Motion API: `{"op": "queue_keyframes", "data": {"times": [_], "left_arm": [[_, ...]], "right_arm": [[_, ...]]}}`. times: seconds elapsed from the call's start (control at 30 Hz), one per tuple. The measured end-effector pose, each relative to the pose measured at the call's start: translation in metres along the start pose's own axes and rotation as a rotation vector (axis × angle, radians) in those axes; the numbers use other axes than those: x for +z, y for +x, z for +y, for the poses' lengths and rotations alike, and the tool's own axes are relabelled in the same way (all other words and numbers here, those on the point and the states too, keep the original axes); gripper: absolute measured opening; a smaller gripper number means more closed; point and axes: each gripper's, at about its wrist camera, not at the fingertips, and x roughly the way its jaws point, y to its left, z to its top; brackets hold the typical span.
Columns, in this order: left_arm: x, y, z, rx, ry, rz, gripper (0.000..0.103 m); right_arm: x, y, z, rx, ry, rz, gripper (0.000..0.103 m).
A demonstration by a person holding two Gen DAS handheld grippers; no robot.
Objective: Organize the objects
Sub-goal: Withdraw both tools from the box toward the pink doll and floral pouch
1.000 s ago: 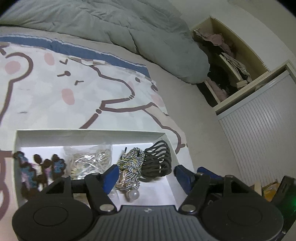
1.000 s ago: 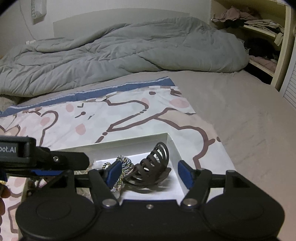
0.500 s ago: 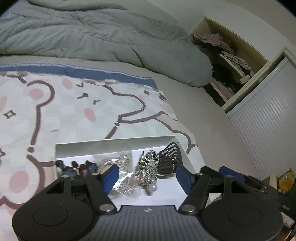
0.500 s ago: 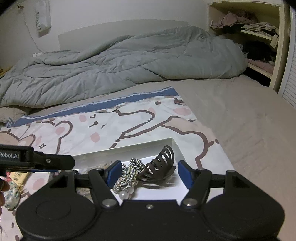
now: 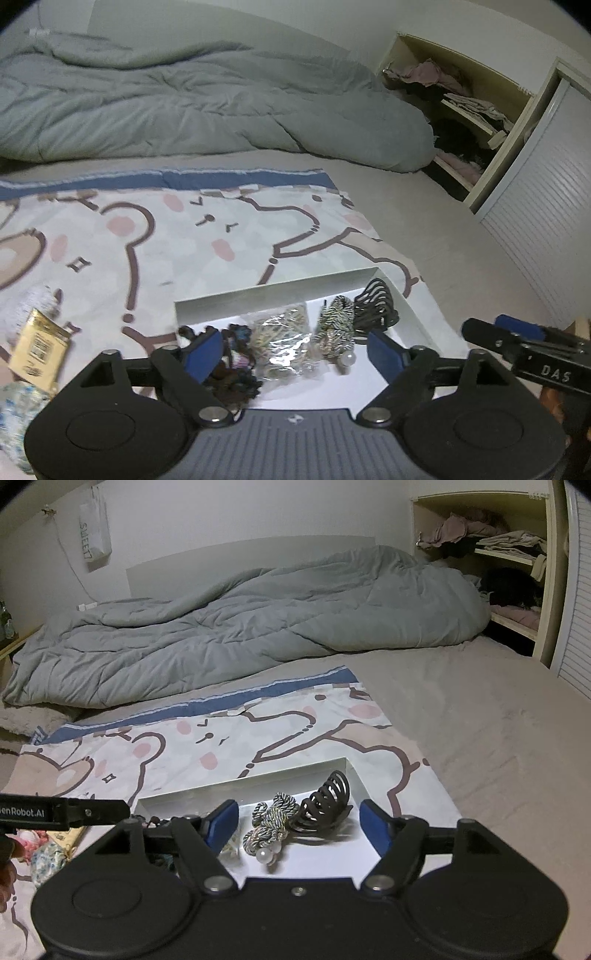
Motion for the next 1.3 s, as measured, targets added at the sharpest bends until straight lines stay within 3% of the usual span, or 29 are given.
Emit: {"op": "queue_keyframes", "data": {"times": [0.07, 0.17, 0.57, 0.9, 1.3], "left_arm": [[-0.002, -0.006, 0.001, 0.011, 0.009, -0.009, 0.099], [-0.004, -0.012, 0.004, 0.01, 0.012, -0.021, 0.103], [-0.012, -0.027, 0.008, 0.081, 0.066, -0.033, 0.103], [-0.02, -0.036, 0.027, 0.126, 0.045, -0.042, 0.103], [-0.02, -0.07, 0.074, 0.19, 0.009, -0.082, 0.103]], "right_arm": [[-0.001, -0.005, 0.0, -0.003, -0.005, -0.003, 0.079], [-0.004, -0.008, 0.0, -0.008, -0.01, -0.009, 0.089], [-0.009, -0.02, 0.002, -0.036, -0.021, -0.013, 0.102], [-0.012, -0.019, 0.01, -0.03, 0.012, -0.009, 0.103], [-0.01, -0.004, 0.052, 0.019, -0.016, 0.006, 0.103]]}}
